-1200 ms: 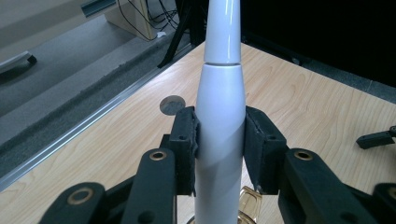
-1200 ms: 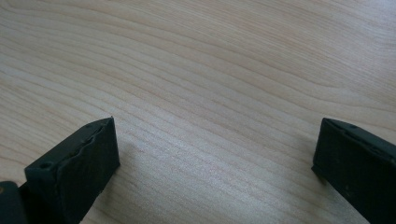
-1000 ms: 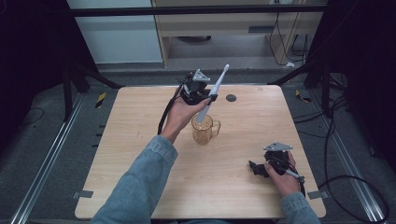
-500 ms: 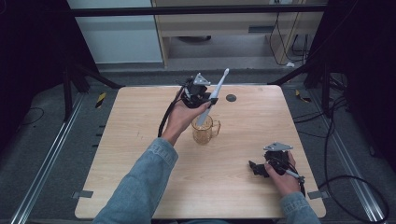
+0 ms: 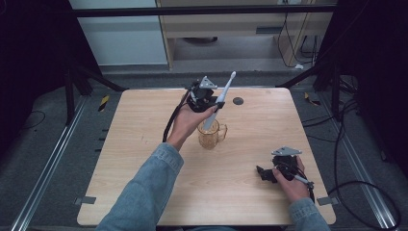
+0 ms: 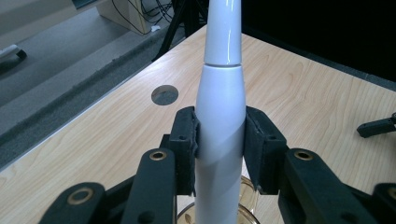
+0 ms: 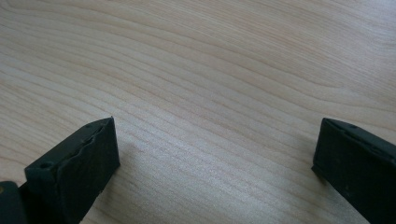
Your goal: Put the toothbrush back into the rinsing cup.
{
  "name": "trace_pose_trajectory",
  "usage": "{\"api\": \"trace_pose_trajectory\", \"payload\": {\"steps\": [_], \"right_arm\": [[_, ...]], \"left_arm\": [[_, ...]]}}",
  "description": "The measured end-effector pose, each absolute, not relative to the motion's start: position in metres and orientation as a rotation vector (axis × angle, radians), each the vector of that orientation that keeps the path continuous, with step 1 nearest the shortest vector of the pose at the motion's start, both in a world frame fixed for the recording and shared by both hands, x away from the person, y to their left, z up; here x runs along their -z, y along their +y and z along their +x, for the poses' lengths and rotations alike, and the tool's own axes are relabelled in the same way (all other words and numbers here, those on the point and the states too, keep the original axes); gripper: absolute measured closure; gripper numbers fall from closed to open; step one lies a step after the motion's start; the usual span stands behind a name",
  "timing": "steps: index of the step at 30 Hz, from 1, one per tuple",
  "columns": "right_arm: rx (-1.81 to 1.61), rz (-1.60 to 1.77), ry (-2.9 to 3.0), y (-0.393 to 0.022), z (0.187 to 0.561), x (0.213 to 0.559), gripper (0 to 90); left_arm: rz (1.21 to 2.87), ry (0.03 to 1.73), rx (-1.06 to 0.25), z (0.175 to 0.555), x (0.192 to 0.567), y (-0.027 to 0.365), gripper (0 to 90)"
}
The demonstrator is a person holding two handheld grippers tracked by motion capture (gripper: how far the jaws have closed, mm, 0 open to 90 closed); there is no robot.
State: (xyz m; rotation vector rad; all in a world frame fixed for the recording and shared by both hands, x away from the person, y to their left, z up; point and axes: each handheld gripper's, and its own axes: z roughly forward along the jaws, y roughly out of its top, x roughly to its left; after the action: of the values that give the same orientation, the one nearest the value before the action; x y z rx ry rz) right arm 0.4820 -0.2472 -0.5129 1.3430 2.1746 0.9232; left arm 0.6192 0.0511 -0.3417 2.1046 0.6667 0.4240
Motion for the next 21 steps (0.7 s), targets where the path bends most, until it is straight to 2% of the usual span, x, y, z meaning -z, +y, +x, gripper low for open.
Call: {"api": "trace_pose_trajectory", "payload": {"steps": [21], "right_arm": [[-0.926,1.347,2.174,-0.247,0.482,0.513,0.4]], "left_arm": [[2.129,0.673,-0.408,0.619,0.356,0.052,66.3]]}}
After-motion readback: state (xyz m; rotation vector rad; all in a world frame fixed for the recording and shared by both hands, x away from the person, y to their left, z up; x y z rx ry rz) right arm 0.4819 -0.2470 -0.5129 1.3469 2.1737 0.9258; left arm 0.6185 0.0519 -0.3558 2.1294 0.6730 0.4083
